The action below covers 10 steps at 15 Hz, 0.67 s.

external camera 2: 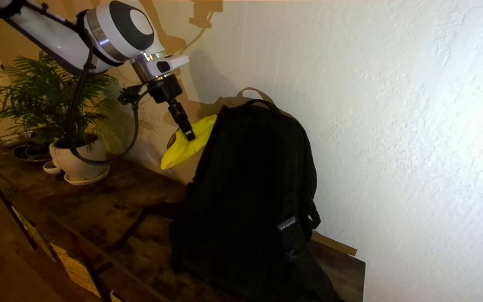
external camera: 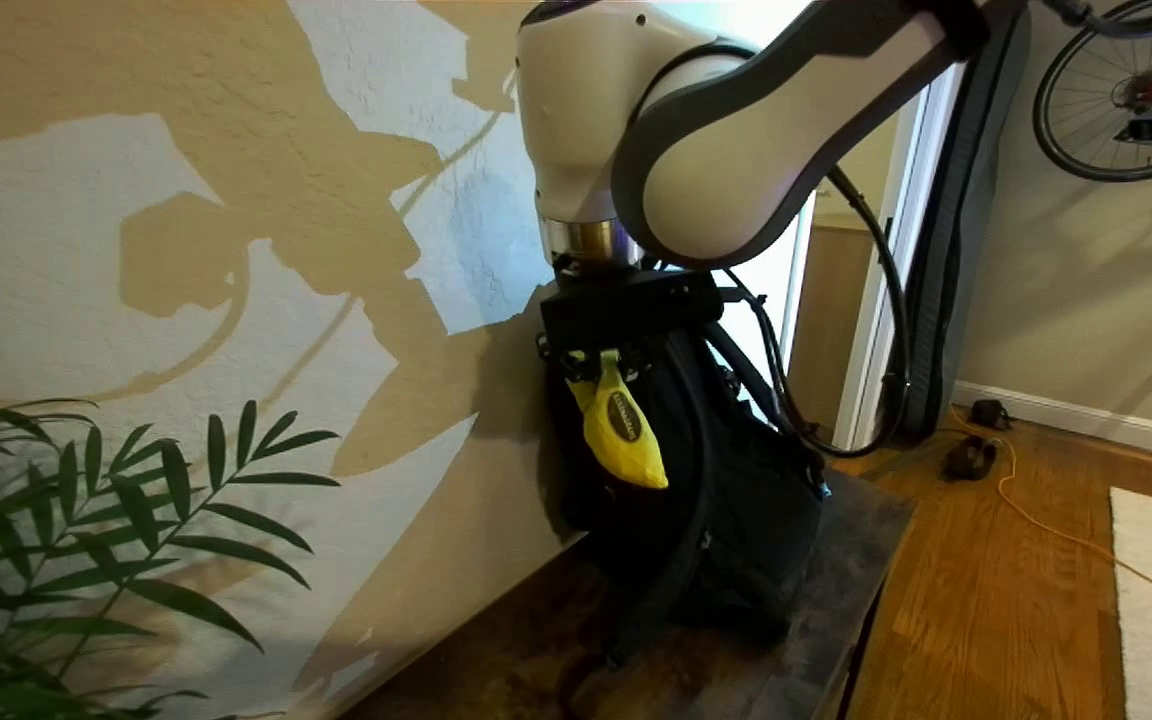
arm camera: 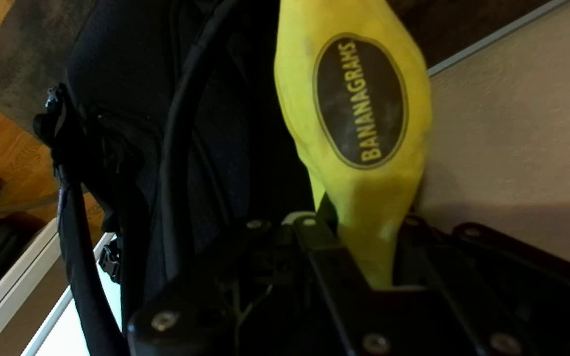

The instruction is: Put the banana purse in the backpack

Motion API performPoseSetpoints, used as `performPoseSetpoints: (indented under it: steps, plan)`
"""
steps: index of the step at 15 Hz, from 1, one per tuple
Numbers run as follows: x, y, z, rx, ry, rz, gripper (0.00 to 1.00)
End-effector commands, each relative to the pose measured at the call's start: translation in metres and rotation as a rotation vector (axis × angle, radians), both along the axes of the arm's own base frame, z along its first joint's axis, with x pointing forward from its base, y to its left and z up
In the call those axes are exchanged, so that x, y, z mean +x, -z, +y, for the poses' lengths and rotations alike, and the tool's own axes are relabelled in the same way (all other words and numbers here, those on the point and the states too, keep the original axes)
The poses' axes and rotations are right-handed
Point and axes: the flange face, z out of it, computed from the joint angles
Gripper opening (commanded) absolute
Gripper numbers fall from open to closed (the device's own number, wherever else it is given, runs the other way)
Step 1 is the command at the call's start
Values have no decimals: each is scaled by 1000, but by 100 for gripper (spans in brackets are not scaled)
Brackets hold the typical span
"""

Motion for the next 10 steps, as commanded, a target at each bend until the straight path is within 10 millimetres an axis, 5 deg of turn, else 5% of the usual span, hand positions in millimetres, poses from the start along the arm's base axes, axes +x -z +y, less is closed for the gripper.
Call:
performPoseSetpoints:
  steps: [1,10]
  plan:
    - [19,-4,-19,10,38,-23,7]
    - [44,12,-17,76,137,-91,7]
